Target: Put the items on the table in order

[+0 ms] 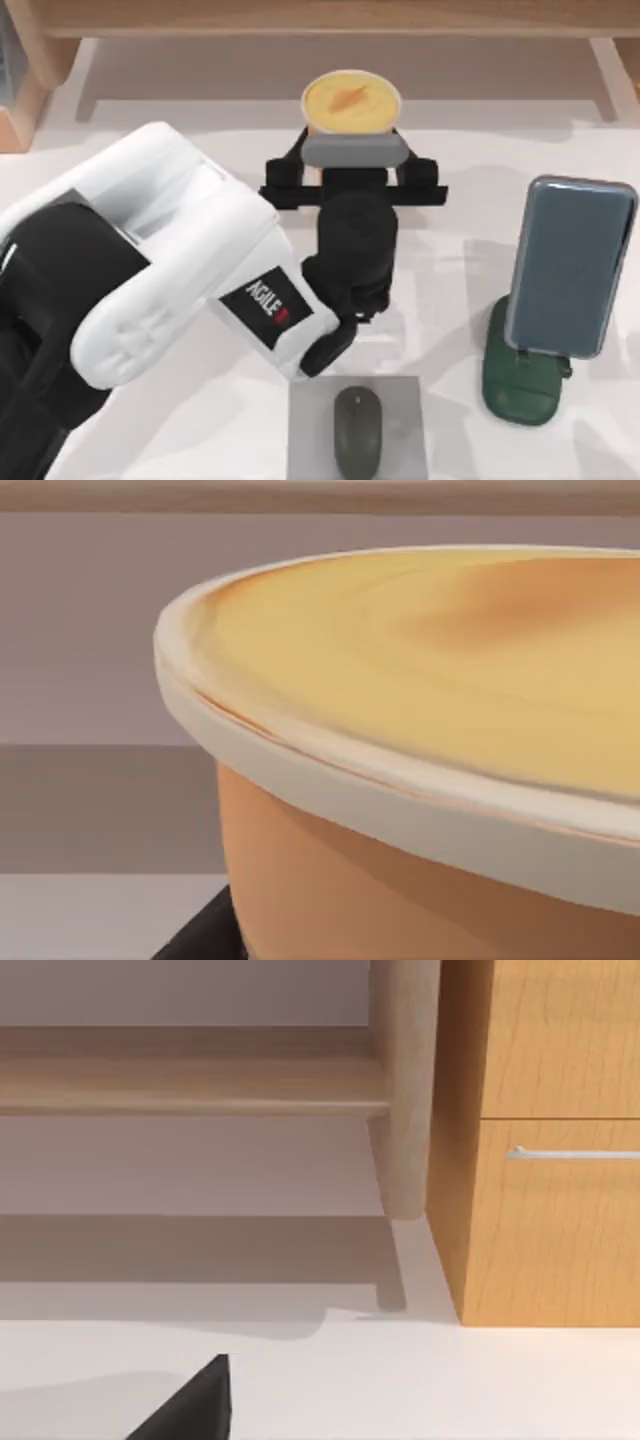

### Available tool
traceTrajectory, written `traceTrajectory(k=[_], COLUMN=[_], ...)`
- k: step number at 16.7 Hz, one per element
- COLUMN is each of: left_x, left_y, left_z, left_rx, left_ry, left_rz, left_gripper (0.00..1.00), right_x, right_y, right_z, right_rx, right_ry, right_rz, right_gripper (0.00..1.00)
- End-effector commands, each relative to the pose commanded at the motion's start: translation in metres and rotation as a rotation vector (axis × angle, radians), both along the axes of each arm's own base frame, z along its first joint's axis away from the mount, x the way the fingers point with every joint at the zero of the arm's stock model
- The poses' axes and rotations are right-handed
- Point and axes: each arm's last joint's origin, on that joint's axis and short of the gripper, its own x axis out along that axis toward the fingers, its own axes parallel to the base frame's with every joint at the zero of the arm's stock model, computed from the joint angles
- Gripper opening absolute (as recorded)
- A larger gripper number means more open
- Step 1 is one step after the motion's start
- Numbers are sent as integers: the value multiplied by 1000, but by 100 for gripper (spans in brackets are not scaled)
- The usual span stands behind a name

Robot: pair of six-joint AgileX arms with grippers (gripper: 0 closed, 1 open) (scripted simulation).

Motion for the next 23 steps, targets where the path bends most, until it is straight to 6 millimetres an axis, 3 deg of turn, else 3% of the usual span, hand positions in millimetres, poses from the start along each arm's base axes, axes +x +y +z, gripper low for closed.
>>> traceTrajectory(k=[8,16,19,23], left_x=[2,22,36,63], left_y=[-2,-6,5,34], left_z=[11,109,140,166], left_rx=[-15,-156,-159,-121], left_ry=[-17,-177,-202,-189], left_rz=[0,-53,-70,-63], left_gripper=[0,0,0,0], right_x=[0,0,0,0], right_y=[0,0,0,0], right_z=[0,0,0,0], right_rx=[0,0,0,0], right_ry=[0,0,0,0], right_rz=[0,0,0,0], right_gripper=[100,100,100,100])
